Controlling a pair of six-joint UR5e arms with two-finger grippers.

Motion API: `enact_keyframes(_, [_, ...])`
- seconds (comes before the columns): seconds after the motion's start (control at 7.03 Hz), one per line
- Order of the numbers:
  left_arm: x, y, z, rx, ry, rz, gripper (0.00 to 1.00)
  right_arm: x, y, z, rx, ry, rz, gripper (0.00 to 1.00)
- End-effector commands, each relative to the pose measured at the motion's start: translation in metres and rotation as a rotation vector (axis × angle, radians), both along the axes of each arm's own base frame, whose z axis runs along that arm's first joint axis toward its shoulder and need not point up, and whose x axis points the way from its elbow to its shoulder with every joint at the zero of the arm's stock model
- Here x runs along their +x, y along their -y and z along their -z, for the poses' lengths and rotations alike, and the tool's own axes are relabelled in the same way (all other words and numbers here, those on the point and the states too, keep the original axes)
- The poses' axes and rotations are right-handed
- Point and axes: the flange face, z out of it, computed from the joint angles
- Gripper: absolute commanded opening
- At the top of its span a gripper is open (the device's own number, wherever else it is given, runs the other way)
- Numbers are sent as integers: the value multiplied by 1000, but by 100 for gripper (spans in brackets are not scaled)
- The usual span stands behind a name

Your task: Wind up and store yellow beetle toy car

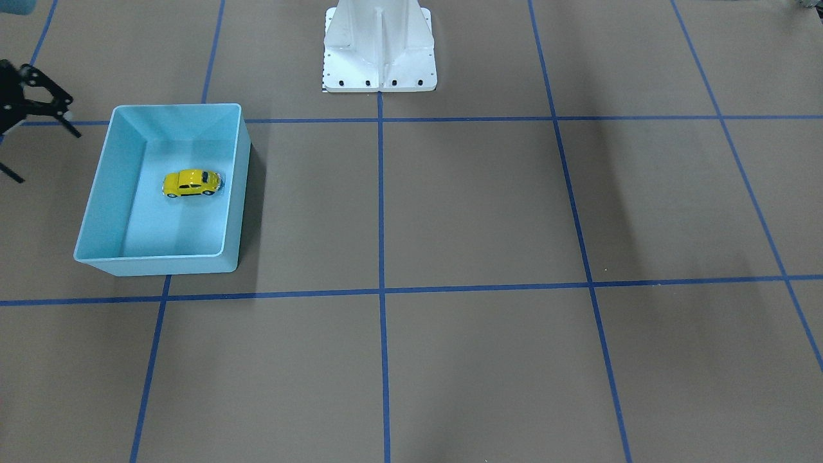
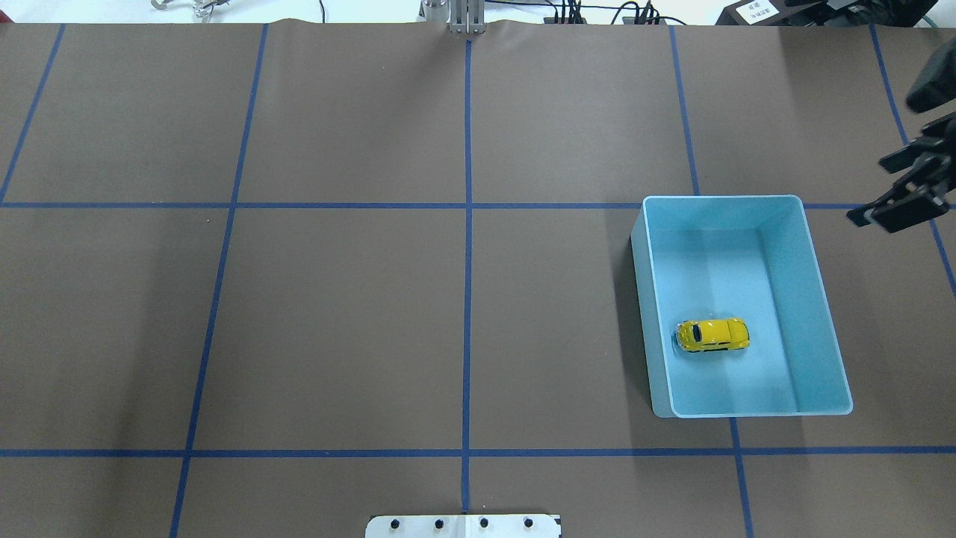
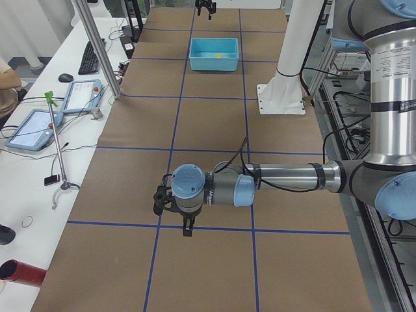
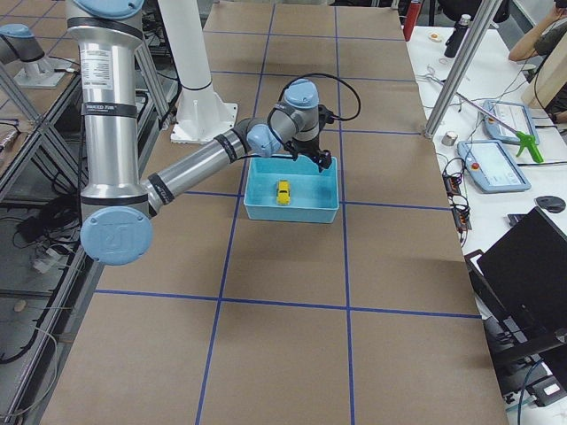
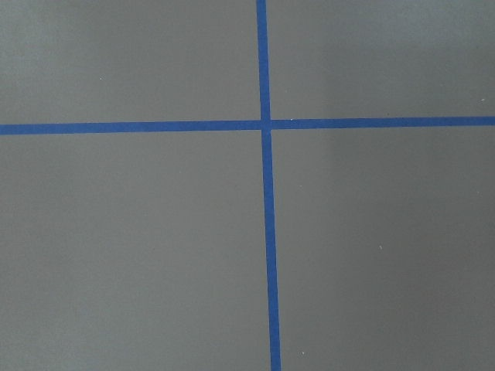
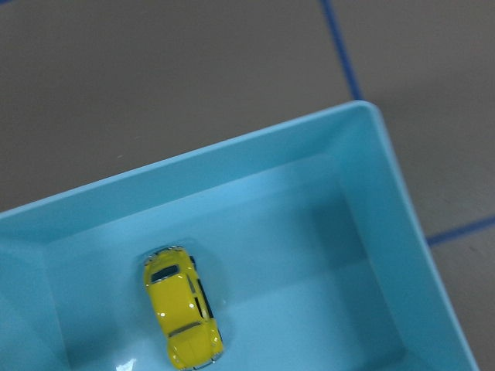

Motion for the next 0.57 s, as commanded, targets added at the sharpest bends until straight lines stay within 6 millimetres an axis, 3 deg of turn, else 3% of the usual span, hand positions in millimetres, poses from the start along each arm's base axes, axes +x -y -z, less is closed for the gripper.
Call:
enact_keyframes(0.0, [0,0,0,0,-1,0,100,79,11,-30,-463,44,-295,100])
enact_keyframes(0.14, [1,2,2,6,-1,-3,100,107,3,-68,-580,27,-378,100])
enact_keyframes(0.28, [1,2,2,6,-1,-4,100,129,4,-123,-683,9,-422,100])
enact_keyframes(0.43, [1,2,2,6,-1,-4,100,136,6,-175,-743,-3,-427,100])
